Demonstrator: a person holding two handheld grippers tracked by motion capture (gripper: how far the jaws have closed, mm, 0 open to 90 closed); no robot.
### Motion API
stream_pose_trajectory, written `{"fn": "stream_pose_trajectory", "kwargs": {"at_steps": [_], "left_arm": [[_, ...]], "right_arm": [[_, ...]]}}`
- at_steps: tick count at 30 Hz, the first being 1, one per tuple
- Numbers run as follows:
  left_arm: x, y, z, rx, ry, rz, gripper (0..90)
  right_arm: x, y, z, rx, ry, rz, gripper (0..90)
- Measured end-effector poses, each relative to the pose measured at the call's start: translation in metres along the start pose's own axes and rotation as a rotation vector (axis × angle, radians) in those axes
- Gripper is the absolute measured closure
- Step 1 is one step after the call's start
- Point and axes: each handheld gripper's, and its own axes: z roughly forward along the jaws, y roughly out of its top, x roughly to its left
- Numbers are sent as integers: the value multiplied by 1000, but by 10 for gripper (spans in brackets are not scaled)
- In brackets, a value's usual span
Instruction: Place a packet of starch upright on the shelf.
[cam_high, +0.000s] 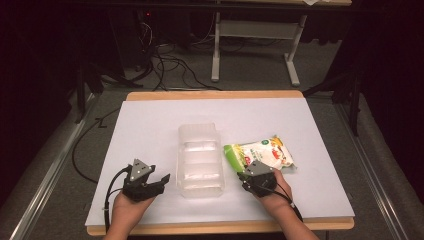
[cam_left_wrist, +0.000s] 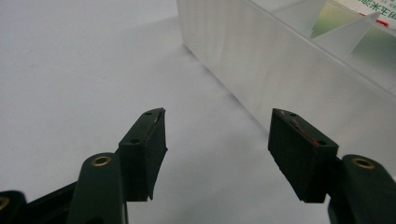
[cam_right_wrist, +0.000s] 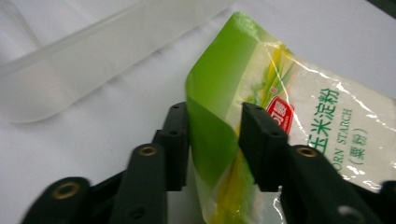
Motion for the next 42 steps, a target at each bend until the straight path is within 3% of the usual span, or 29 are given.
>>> {"fn": "stream_pose_trajectory", "kwargs": {"at_steps": [2, 4, 5, 7, 9, 10, 12, 13, 15, 18, 27, 42], "left_arm": [[0, 0, 0, 0, 0, 0, 375], [0, 0, 0, 0, -1, 1, 375], [0, 0, 0, 0, -1, 1, 375], [0, 0, 0, 2, -1, 2, 375], [0, 0, 0, 3, -1, 2, 374], [0, 0, 0, 6, 0, 3, 374], [0, 0, 1, 6, 1, 4, 375], [-1, 0, 1, 8, 1, 5, 375], [-1, 0, 1, 5, 2, 3, 374], [-2, 0, 1, 7, 5, 3, 375], [0, 0, 2, 8, 5, 7, 375], [0, 0, 2, 7, 5, 9, 375]], "right_arm": [[-1, 1, -2, -7, -1, 0, 724], [-6, 1, -5, -23, 10, 24, 831], [-6, 1, -5, -23, 10, 24, 831], [-14, 1, -11, -48, 15, 71, 900], [-17, 1, -13, -55, 15, 77, 900], [-24, -1, -19, -78, 19, 118, 900], [-26, -1, -22, -84, 16, 128, 900], [-32, -2, -29, -116, 14, 157, 900], [-34, -2, -31, -130, 12, 160, 900], [-42, 0, -47, -197, 2, 186, 900], [-56, 1, -64, -275, 8, 211, 900], [-76, 7, -102, -454, -55, 243, 900]]}}
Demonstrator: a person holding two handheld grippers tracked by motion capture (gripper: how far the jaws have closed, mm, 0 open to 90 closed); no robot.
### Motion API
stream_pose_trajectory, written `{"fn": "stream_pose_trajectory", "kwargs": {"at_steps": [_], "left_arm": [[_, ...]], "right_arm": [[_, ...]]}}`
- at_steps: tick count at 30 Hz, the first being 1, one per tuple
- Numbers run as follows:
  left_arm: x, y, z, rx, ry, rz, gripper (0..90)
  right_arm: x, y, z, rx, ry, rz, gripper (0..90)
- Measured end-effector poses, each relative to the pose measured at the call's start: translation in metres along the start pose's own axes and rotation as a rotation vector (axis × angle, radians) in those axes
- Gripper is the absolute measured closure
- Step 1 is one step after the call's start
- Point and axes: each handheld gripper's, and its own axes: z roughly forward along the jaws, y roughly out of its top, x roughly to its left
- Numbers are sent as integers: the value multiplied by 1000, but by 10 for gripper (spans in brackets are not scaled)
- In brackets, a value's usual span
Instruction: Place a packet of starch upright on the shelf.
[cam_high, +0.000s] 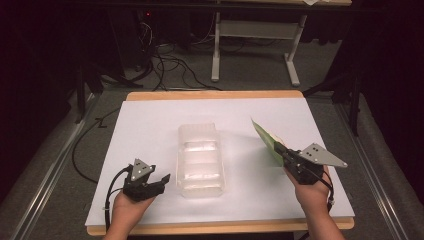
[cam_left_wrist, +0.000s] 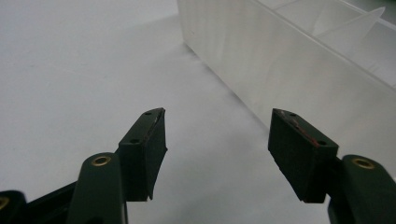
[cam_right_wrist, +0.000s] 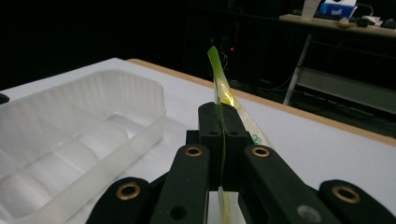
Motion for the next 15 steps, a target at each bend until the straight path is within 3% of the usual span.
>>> {"fn": "stream_pose_trajectory", "kwargs": {"at_steps": [8, 12, 15], "left_arm": [[0, 0, 1, 4, 2, 3, 374], [-1, 0, 0, 4, 2, 3, 374], [0, 0, 0, 1, 3, 2, 374]], "right_arm": [[-1, 16, -7, -89, 13, 32, 900], [0, 16, -6, -102, 27, 48, 900], [6, 15, -5, -93, 36, 23, 900]]}}
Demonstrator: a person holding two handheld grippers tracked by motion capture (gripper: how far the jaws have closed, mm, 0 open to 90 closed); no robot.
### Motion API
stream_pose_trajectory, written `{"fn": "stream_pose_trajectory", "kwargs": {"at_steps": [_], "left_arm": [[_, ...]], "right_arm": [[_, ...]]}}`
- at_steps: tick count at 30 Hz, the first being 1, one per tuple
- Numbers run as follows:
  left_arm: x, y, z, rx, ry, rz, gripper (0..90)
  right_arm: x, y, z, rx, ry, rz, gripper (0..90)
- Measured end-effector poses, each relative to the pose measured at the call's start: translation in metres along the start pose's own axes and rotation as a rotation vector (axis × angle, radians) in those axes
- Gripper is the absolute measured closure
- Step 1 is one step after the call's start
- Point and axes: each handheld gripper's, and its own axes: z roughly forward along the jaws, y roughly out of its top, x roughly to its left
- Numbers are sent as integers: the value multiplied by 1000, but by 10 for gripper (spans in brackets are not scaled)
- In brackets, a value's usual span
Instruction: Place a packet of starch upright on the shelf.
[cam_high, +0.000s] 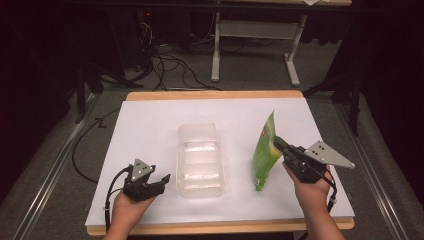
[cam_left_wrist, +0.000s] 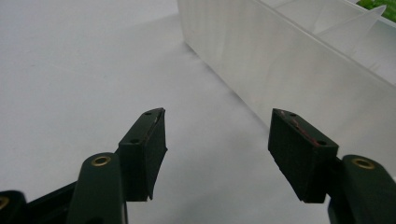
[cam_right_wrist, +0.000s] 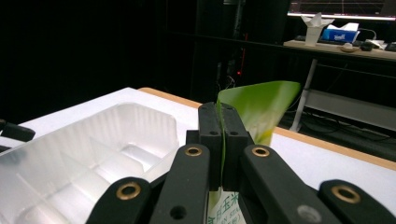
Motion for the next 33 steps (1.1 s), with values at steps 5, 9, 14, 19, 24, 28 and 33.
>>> {"fn": "stream_pose_trajectory", "kwargs": {"at_steps": [5, 9, 14, 19, 24, 28, 33], "left_arm": [[0, 0, -1, 0, -4, 1, 374], [0, 0, -1, -1, -4, 1, 374], [1, 0, -2, 0, -5, 2, 374], [0, 0, -1, 3, -8, 3, 374], [0, 0, -1, 3, -8, 4, 374], [1, 0, -2, 1, -9, 5, 374], [0, 0, -1, 4, -11, 5, 374]], "right_arm": [[6, -3, 0, 5, -1, -19, 900], [12, -8, -2, 3, 15, -8, 894], [16, -10, -3, 10, 12, -30, 868], [19, -13, -2, 23, -1, -29, 857], [21, -13, -1, 28, -12, -28, 858], [15, -13, -4, 27, -49, -9, 895], [0, -14, -14, 6, -87, 32, 898]]}}
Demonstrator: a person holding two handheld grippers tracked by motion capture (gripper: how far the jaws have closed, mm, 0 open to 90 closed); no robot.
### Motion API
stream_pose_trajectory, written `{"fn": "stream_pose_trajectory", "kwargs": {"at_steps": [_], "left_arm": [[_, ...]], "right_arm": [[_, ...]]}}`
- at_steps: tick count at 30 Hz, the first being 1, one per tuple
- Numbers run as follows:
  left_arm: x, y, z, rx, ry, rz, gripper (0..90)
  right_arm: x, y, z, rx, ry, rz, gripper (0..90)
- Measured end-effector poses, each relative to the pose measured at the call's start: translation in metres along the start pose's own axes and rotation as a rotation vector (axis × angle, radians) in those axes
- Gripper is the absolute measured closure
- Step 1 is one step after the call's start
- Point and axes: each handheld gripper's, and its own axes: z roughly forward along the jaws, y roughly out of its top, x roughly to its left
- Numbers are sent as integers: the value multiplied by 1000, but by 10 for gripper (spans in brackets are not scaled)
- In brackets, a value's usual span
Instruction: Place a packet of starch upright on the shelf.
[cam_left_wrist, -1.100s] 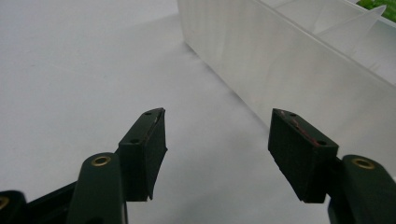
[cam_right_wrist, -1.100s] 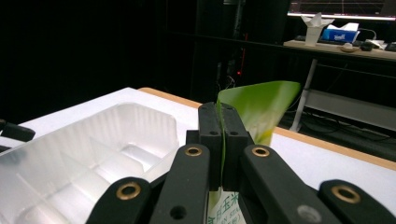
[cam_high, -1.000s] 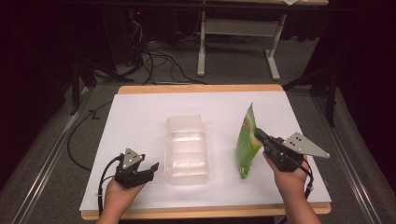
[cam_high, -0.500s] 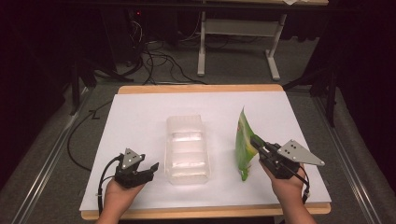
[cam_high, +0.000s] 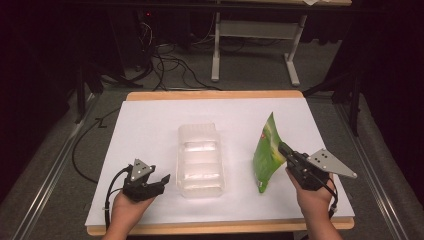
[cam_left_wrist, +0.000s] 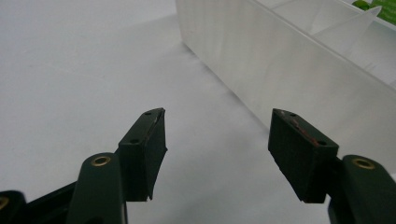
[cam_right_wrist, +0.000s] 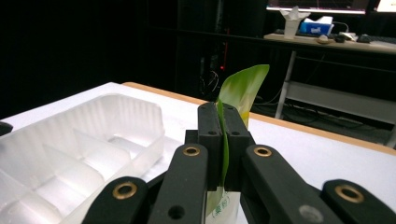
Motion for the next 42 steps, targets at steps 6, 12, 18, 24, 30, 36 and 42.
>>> {"fn": "stream_pose_trajectory", "kwargs": {"at_steps": [6, 12, 18, 24, 30, 36, 42], "left_arm": [[-1, 0, 1, 1, -1, -3, 373], [-1, 0, 1, 2, -2, -2, 372], [-1, 0, 1, 5, -3, 1, 372], [-1, 0, 0, 6, -2, 4, 372], [-1, 0, -1, -2, -4, 2, 391], [-1, 0, -1, -5, -5, -10, 438], [-1, 1, -2, -13, -1, -18, 464]], "right_arm": [[-5, -9, 1, 26, 16, 30, 786], [2, -15, 10, 84, 44, 15, 786], [10, -18, 15, 113, 61, -3, 720], [18, -21, 19, 138, 60, -31, 726], [14, -22, 19, 148, 37, -8, 790], [5, -22, 18, 158, 13, 12, 854], [-1, -20, 17, 170, 4, -2, 900]]}}
